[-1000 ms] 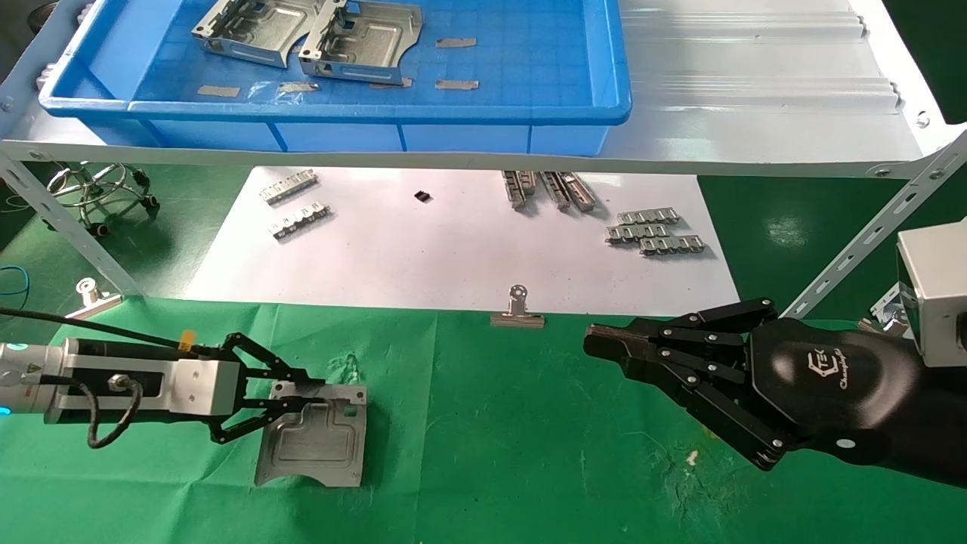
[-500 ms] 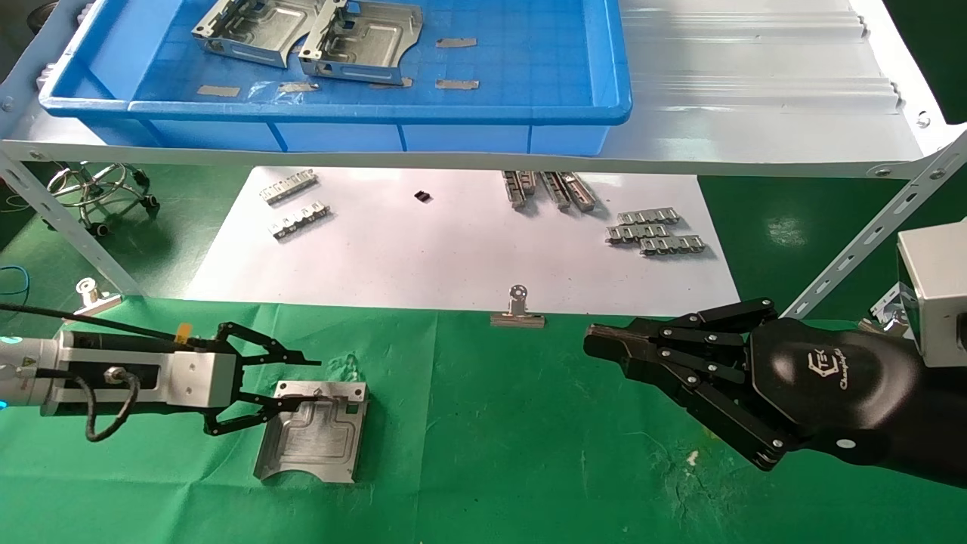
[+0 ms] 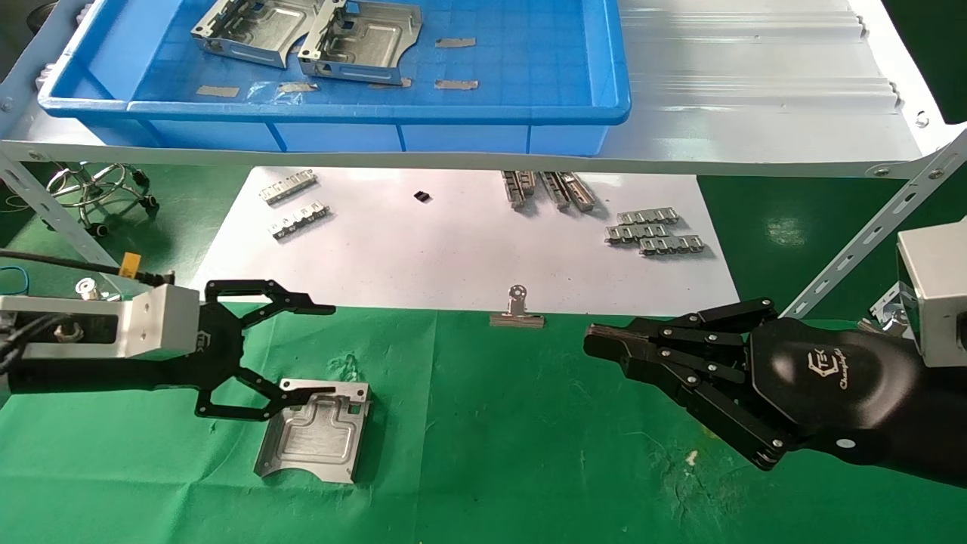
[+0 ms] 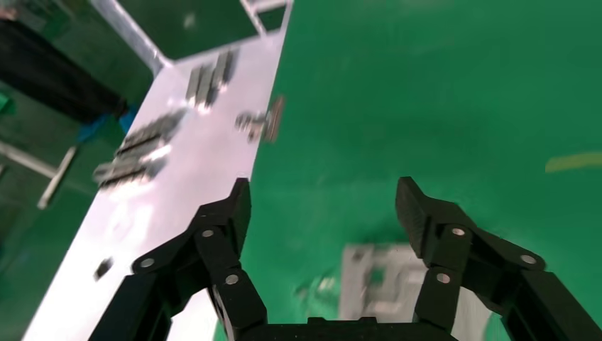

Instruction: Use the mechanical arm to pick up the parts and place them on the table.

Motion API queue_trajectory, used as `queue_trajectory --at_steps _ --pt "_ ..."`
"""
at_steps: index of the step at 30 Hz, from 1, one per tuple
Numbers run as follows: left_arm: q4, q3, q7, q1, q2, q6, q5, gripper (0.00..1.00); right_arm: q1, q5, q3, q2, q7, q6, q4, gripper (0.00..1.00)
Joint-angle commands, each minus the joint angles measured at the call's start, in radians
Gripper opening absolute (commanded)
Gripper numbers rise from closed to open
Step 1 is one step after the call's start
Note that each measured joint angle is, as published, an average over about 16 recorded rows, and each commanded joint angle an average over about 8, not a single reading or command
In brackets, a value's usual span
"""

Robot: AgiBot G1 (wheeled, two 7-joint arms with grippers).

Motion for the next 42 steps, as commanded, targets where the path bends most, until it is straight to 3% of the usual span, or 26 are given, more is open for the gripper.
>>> queue_trajectory --at_steps 1,3,42 --pt "-0.070 0.001 -0.057 0.011 -0.027 0.001 -0.036 1.00 0.000 0.000 0.000 0.000 0.000 0.000 0.000 0.94" --pt "-0.095 -0.015 -0.085 0.024 -0.034 0.000 -0.041 1.00 0.000 0.000 0.000 0.000 0.000 0.000 0.000 1.00" --pt "-0.704 -0.534 -0.640 0.428 -0.169 -0.071 -0.074 1.00 0.000 0.000 0.000 0.000 0.000 0.000 0.000 1.00"
